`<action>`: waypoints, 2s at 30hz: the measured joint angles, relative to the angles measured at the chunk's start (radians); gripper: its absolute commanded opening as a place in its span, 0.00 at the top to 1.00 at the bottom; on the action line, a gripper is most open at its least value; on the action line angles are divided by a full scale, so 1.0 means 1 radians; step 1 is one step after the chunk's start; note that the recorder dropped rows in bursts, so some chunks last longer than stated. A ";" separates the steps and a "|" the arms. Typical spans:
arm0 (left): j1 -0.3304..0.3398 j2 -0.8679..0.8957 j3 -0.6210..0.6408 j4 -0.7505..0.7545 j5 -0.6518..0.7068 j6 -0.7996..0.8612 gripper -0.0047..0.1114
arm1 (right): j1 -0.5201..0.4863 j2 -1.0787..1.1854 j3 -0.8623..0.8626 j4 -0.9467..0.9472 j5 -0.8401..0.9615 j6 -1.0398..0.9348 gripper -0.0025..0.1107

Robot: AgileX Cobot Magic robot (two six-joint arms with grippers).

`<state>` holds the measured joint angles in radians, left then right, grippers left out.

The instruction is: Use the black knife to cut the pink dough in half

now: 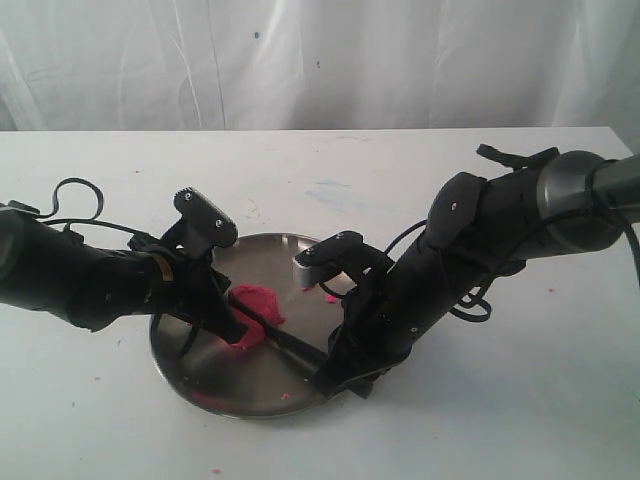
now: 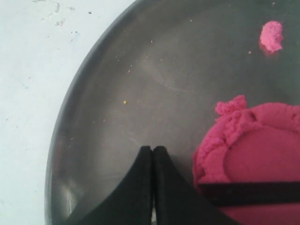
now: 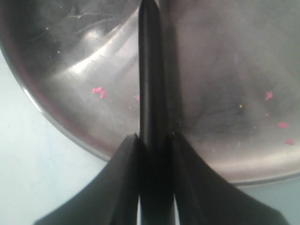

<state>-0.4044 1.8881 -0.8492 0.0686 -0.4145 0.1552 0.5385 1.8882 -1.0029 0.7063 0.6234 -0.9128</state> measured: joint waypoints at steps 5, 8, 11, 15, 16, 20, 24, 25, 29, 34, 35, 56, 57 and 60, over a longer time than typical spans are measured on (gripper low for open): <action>0.000 -0.005 0.000 0.000 -0.011 0.060 0.96 | 0.000 0.000 0.000 0.000 0.000 0.000 0.98; 0.000 -0.040 0.002 0.002 -0.021 0.124 0.96 | 0.000 0.000 0.000 0.000 0.000 0.000 0.98; 0.000 -0.093 -0.005 0.002 -0.033 0.150 0.96 | 0.000 0.000 0.000 0.000 0.000 0.000 0.98; 0.000 -0.127 -0.017 -0.011 -0.034 0.136 0.96 | 0.000 0.000 0.000 0.000 -0.002 0.000 0.98; 0.000 -0.128 -0.017 -0.021 -0.021 0.119 0.96 | 0.000 0.000 0.000 0.000 -0.002 0.000 0.98; 0.007 -0.093 -0.017 -0.037 0.025 0.005 0.96 | 0.000 0.000 0.000 0.000 -0.003 0.000 0.98; 0.030 -0.055 -0.067 -0.045 0.167 -0.068 0.96 | 0.000 0.000 0.000 0.002 -0.003 0.002 0.98; 0.035 -0.049 -0.094 -0.045 0.229 -0.073 0.96 | 0.000 0.000 0.000 0.002 -0.003 0.004 0.98; 0.064 -0.046 -0.206 -0.050 0.433 -0.091 0.96 | 0.000 0.000 0.000 0.002 -0.004 0.007 0.98; 0.077 -0.046 -0.292 -0.075 0.614 -0.093 0.96 | 0.000 0.000 0.000 0.002 -0.007 0.008 0.98; 0.077 -0.046 -0.297 -0.075 0.640 -0.089 0.96 | 0.000 0.000 0.000 0.002 -0.010 0.009 0.98; 0.077 0.024 -0.297 -0.210 0.685 -0.034 0.96 | 0.000 0.002 0.000 0.006 -0.030 0.011 0.98; 0.077 0.024 -0.299 -0.210 0.681 -0.029 0.96 | 0.000 0.002 0.000 0.006 -0.032 0.011 0.98; 0.077 0.026 -0.299 -0.212 0.674 -0.010 0.96 | 0.000 0.002 0.000 0.006 -0.034 0.013 0.98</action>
<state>-0.3272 1.9142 -1.1480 -0.1439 0.2596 0.1451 0.5385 1.8901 -1.0029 0.7119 0.5896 -0.9002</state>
